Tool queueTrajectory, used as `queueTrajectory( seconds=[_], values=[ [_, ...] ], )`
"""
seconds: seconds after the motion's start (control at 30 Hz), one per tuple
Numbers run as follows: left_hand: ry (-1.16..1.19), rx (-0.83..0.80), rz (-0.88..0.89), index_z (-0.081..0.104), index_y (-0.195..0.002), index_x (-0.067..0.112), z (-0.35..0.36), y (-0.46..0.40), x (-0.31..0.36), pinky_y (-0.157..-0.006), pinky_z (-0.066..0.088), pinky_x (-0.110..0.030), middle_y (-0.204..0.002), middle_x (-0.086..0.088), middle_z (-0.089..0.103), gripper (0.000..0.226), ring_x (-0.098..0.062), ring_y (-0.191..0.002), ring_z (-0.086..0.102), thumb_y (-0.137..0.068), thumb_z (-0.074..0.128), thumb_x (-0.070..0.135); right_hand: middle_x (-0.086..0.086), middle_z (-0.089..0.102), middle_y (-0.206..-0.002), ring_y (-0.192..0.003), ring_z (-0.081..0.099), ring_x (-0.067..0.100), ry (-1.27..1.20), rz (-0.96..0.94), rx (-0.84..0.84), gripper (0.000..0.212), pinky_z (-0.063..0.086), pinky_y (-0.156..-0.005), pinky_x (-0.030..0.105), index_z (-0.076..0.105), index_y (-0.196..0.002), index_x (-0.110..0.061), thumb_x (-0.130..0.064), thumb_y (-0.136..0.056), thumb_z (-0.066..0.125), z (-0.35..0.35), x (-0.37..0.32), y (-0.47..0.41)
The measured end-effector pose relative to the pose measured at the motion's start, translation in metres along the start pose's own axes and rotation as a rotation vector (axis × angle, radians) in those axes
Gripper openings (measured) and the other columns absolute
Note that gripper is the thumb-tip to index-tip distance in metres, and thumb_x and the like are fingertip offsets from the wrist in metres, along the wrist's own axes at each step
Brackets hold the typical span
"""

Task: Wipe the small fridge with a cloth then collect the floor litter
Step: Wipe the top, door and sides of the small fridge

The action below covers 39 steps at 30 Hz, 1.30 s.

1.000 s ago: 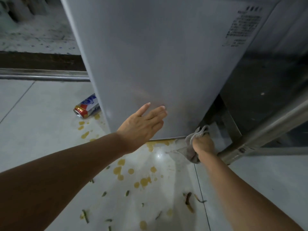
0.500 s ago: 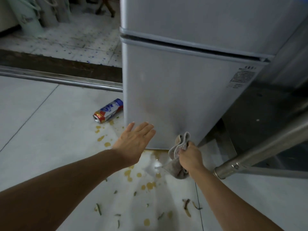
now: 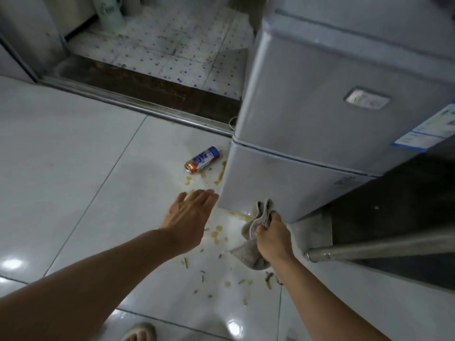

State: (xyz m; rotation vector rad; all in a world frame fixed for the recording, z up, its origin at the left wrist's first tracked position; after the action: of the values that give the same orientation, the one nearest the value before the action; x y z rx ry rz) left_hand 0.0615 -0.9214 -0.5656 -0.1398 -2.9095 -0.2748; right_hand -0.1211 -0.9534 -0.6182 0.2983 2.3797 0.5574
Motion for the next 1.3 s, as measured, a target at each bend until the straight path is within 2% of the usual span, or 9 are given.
queueTrajectory(
  seconds=[0.13, 0.33, 0.63, 0.83, 0.97, 1.3],
  values=[
    [0.034, 0.015, -0.049, 0.023, -0.145, 0.017, -0.067, 0.024, -0.004, -0.108, 0.027, -0.033, -0.151, 0.001, 0.030, 0.072, -0.016, -0.136, 0.030, -0.084, 0.060, 0.017, 0.013, 0.055, -0.123, -0.110, 0.055, 0.033, 0.026, -0.016, -0.038, 0.033, 0.048, -0.090, 0.042, 0.044, -0.127, -0.016, -0.018, -0.094, 0.046, -0.024, -0.053, 0.035],
    [0.049, 0.008, -0.116, 0.021, -0.145, 0.017, -0.150, 0.045, -0.013, -0.110, 0.025, -0.034, -0.152, 0.000, 0.028, 0.076, -0.018, -0.138, 0.028, -0.081, 0.063, 0.017, 0.012, 0.055, -0.125, -0.111, 0.055, 0.032, 0.032, -0.024, -0.096, 0.034, 0.046, -0.089, 0.039, 0.045, -0.128, -0.017, -0.017, -0.094, 0.046, -0.049, -0.121, 0.081],
    [0.086, 0.055, -0.103, 0.024, -0.143, 0.020, -0.270, 0.058, -0.056, -0.109, 0.027, -0.034, -0.148, 0.002, 0.034, 0.074, -0.017, -0.133, 0.036, -0.081, 0.066, 0.022, 0.009, 0.056, -0.123, -0.113, 0.055, 0.028, 0.014, -0.062, -0.059, 0.034, 0.043, -0.090, 0.033, 0.046, -0.128, -0.019, -0.015, -0.094, 0.046, -0.081, -0.234, 0.134],
    [0.095, 0.065, -0.042, 0.022, -0.144, 0.021, -0.341, 0.066, -0.077, -0.110, 0.025, -0.032, -0.147, 0.004, 0.035, 0.073, -0.016, -0.134, 0.034, -0.084, 0.064, 0.027, 0.009, 0.057, -0.124, -0.115, 0.054, 0.028, -0.007, -0.071, 0.061, 0.038, 0.042, -0.093, 0.032, 0.046, -0.131, -0.019, -0.015, -0.093, 0.048, -0.117, -0.302, 0.164],
    [0.094, 0.078, -0.001, 0.021, -0.144, 0.021, -0.376, 0.057, -0.074, -0.110, 0.026, -0.032, -0.148, 0.003, 0.034, 0.072, -0.017, -0.134, 0.036, -0.085, 0.062, 0.030, 0.011, 0.059, -0.120, -0.112, 0.056, 0.030, 0.003, -0.107, 0.174, 0.034, 0.044, -0.093, 0.037, 0.048, -0.127, -0.015, -0.016, -0.093, 0.050, -0.156, -0.334, 0.172],
    [0.080, 0.046, 0.153, 0.026, -0.139, 0.024, -0.432, -0.032, -0.045, -0.107, 0.028, -0.030, -0.141, 0.003, 0.042, 0.066, -0.017, -0.130, 0.039, -0.084, 0.061, 0.031, 0.014, 0.056, -0.126, -0.118, 0.052, 0.033, -0.124, 0.027, 0.329, 0.039, 0.041, -0.096, 0.037, 0.045, -0.133, -0.014, -0.018, -0.095, 0.048, -0.239, -0.357, 0.121]
  ],
)
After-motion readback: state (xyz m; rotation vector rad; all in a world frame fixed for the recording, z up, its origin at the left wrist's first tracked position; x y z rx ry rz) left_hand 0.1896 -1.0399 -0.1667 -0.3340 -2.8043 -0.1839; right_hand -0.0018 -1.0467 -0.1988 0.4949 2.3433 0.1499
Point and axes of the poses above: each hand's wrist, its own y-axis away from the middle knuckle, its own z-axis out of the palm, x = y × z, the point moved 10 cm from there along -y, towards the middle knuckle
